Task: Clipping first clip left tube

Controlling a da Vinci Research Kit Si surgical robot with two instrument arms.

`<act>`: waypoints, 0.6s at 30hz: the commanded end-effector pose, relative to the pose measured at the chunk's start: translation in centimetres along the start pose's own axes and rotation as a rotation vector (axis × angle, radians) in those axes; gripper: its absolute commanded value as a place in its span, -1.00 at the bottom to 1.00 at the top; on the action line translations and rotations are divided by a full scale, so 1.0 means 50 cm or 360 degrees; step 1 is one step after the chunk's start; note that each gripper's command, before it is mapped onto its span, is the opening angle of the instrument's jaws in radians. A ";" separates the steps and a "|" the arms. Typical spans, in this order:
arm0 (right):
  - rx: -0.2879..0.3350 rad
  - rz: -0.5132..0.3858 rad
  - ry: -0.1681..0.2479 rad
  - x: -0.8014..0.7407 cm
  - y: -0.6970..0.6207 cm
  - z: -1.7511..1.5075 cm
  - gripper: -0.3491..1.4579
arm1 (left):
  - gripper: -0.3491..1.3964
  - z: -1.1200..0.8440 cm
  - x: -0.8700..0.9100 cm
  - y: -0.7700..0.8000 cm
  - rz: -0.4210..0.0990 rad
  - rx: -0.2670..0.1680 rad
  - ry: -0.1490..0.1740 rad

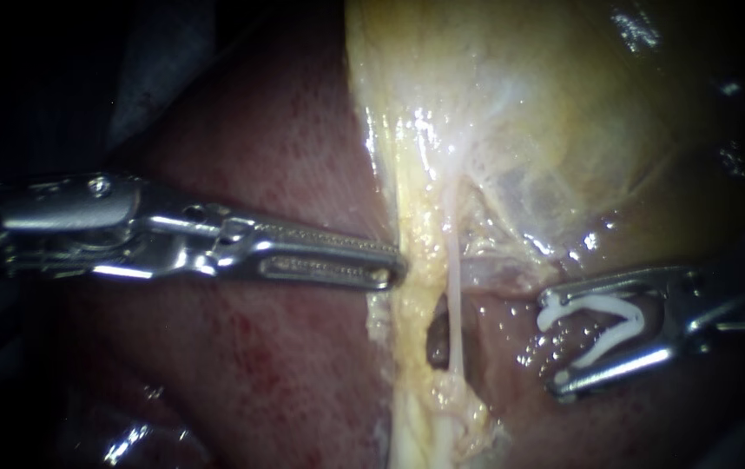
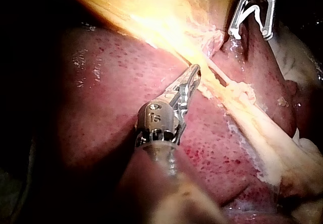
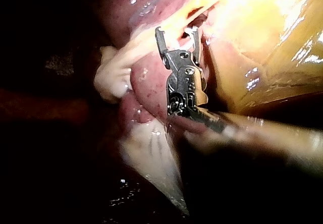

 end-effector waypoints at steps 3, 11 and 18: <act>0.0001 0.0000 0.0000 0.0000 0.0000 0.0000 -0.01 | -1.00 -0.0002 0.0001 -0.0001 0.0001 0.0000 0.0001; 0.0000 0.0001 0.0000 0.0002 -0.0002 0.0003 -0.01 | -1.00 -0.0035 0.0000 -0.0006 -0.0001 0.0015 0.0003; -0.0003 0.0001 0.0000 0.0005 -0.0005 0.0011 0.00 | -1.00 -0.0097 -0.0022 -0.0018 -0.0015 0.0009 -0.0007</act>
